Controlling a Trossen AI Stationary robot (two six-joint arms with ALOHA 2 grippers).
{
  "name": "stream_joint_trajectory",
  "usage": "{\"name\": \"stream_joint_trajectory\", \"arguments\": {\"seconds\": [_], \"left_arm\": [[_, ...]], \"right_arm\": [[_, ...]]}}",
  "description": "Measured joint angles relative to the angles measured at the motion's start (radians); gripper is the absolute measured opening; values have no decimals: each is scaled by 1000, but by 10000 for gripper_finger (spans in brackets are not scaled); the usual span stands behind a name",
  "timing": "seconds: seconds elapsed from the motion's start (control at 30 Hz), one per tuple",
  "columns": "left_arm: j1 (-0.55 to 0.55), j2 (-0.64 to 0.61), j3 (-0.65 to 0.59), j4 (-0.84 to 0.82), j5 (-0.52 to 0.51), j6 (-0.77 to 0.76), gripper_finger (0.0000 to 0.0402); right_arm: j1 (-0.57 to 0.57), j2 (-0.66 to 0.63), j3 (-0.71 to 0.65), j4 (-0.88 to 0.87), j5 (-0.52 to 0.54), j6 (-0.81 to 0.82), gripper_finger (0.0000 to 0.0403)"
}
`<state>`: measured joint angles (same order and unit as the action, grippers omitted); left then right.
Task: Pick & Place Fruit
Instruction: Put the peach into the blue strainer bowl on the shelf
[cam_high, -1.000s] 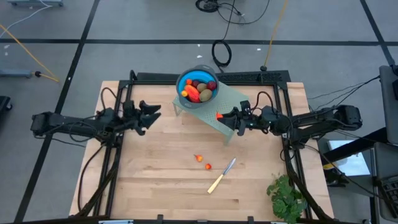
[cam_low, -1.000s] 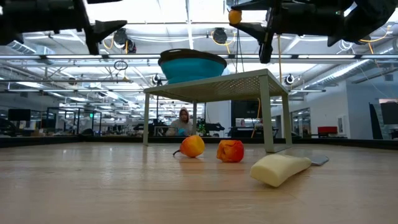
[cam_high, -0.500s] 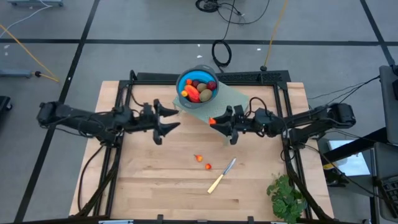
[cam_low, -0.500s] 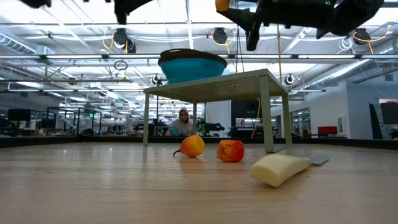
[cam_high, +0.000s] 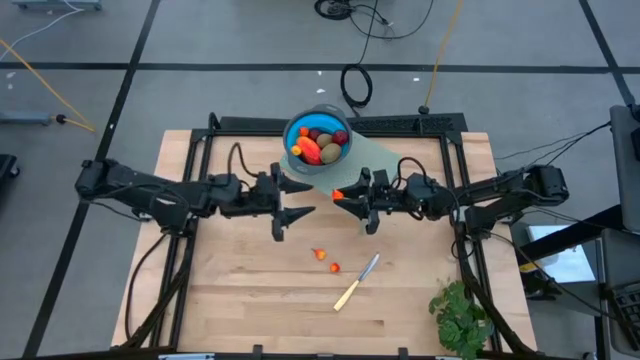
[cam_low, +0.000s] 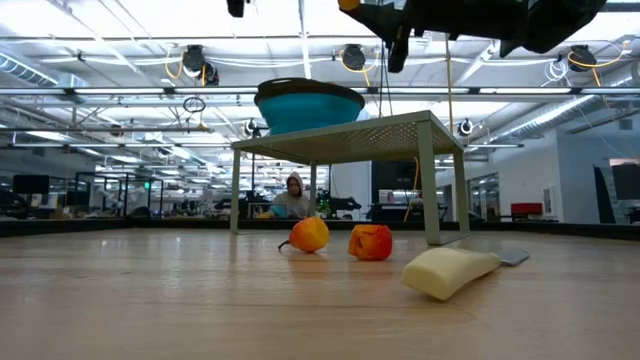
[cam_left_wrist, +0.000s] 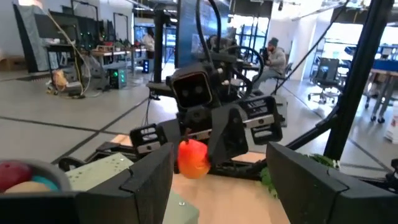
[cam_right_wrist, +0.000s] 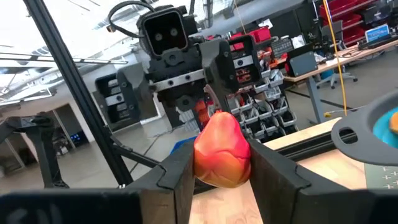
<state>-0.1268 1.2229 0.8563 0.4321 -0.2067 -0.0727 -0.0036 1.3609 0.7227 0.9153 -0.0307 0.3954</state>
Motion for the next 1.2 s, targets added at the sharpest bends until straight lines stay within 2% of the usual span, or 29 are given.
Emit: {"name": "stream_joint_trajectory", "arguments": {"seconds": [0.53, 1.07, 1.2], "left_arm": [[1, 195, 146, -19, 26, -1, 257], [1, 245, 202, -27, 23, -37, 257], [-1, 246, 202, -34, 35, -38, 235]], "right_arm": [[59, 0, 0, 0, -4, -98, 125], [86, 0, 0, -8, -27, -102, 125], [86, 0, 0, -8, -27, -102, 125]]}}
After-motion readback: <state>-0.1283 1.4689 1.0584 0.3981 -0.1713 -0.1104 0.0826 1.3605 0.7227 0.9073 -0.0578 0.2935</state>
